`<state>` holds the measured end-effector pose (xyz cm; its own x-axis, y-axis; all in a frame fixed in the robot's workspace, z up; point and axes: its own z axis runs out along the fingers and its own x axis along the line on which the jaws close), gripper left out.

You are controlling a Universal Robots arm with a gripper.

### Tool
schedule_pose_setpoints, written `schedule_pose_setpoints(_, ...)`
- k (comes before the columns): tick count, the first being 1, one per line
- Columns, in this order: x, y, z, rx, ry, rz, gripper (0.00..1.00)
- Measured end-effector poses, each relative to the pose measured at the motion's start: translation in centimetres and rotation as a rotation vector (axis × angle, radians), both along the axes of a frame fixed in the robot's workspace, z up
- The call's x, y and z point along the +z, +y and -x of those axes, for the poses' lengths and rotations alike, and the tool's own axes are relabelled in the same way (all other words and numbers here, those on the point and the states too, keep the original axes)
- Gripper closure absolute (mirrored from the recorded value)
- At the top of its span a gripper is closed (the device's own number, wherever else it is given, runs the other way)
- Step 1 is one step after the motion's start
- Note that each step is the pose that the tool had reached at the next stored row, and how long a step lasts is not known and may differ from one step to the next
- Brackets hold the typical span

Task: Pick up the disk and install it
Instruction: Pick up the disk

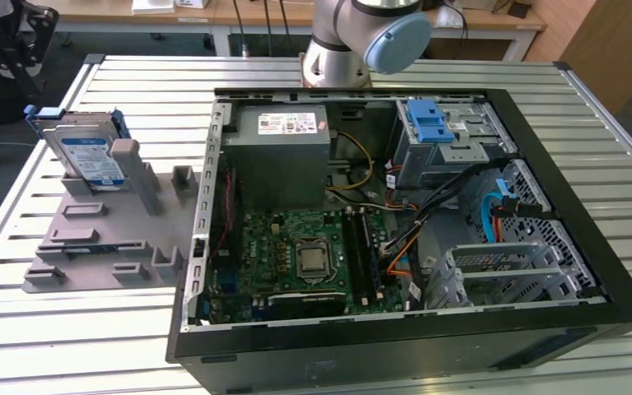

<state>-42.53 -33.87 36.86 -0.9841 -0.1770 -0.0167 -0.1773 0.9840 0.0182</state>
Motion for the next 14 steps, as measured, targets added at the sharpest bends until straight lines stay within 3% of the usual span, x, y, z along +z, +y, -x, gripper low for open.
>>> schedule_pose_setpoints(14, -0.07, 0.0, 0.0, 0.227, -0.0004, 0.0069, 0.89)
